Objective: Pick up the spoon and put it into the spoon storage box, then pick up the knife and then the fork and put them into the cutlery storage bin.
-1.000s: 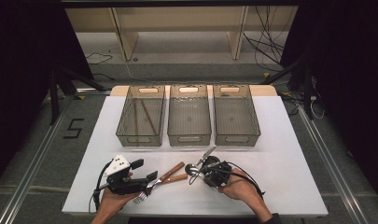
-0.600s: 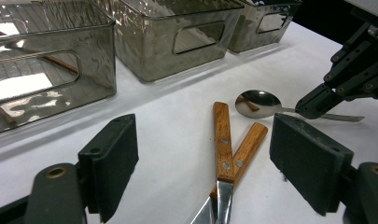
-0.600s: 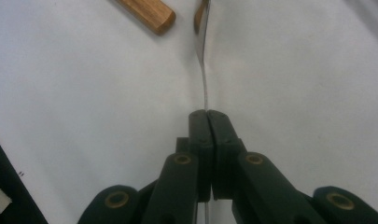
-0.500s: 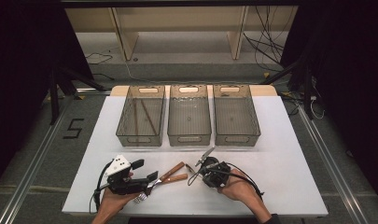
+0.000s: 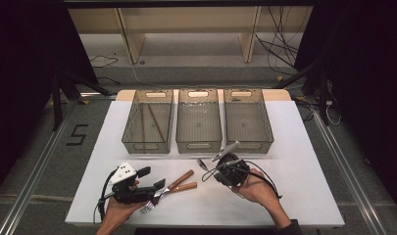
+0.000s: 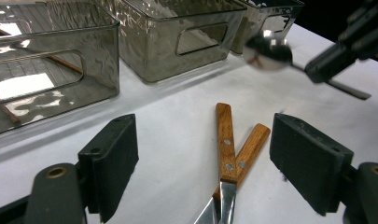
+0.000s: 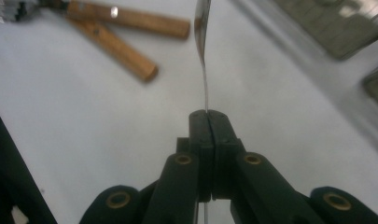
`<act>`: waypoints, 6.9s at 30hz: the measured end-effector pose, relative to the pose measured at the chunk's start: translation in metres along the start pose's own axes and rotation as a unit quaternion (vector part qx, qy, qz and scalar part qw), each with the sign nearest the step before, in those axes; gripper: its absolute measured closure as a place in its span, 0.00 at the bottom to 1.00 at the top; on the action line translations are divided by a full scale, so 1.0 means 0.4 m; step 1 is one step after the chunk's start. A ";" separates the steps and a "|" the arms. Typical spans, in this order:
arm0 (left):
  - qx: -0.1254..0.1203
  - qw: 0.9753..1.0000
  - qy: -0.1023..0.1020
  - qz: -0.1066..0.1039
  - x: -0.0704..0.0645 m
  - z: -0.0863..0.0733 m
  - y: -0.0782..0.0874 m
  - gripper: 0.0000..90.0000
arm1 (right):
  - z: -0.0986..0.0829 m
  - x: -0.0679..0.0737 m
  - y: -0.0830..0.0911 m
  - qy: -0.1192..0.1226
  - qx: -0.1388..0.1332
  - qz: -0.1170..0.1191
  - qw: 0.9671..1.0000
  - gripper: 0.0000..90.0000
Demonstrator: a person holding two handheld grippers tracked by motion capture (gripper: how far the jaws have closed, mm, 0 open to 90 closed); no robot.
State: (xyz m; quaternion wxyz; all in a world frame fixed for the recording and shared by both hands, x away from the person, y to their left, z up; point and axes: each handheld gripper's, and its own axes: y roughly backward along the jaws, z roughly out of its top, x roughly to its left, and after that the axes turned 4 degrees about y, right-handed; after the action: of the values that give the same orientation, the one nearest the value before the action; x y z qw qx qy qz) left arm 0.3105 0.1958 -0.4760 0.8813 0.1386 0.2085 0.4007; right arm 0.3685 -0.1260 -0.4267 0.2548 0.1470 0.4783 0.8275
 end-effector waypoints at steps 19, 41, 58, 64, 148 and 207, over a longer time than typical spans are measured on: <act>-0.006 1.000 0.003 0.000 0.005 -0.001 0.004 0.26 | 0.221 -0.117 0.029 -0.089 -0.119 -0.017 0.989 1.00; -0.011 1.000 0.004 -0.001 0.009 -0.001 0.008 0.26 | 0.383 -0.219 -0.013 -0.162 -0.120 -0.033 0.979 1.00; -0.015 1.000 0.002 -0.002 0.009 -0.001 0.008 0.26 | 0.414 -0.273 -0.080 -0.204 -0.101 -0.050 0.972 1.00; -0.013 1.000 0.003 -0.003 0.009 -0.001 0.009 0.26 | 0.415 -0.275 -0.094 -0.206 -0.101 -0.051 0.972 1.00; 0.104 0.995 -0.003 -0.008 -0.001 0.060 -0.043 0.26 | -0.064 -0.050 0.082 -0.048 -0.250 0.033 0.966 0.36; 0.289 0.957 -0.037 -0.001 -0.040 0.081 -0.166 0.66 | -0.219 -0.035 0.066 -0.082 -0.242 0.031 0.966 0.29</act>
State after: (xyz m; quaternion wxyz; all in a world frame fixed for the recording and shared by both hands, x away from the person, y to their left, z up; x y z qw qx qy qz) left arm 0.3595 0.1385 -0.4707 0.8112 0.4017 0.2832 0.3168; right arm 0.3302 -0.2075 -0.4474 0.2958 0.1634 0.2368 0.9109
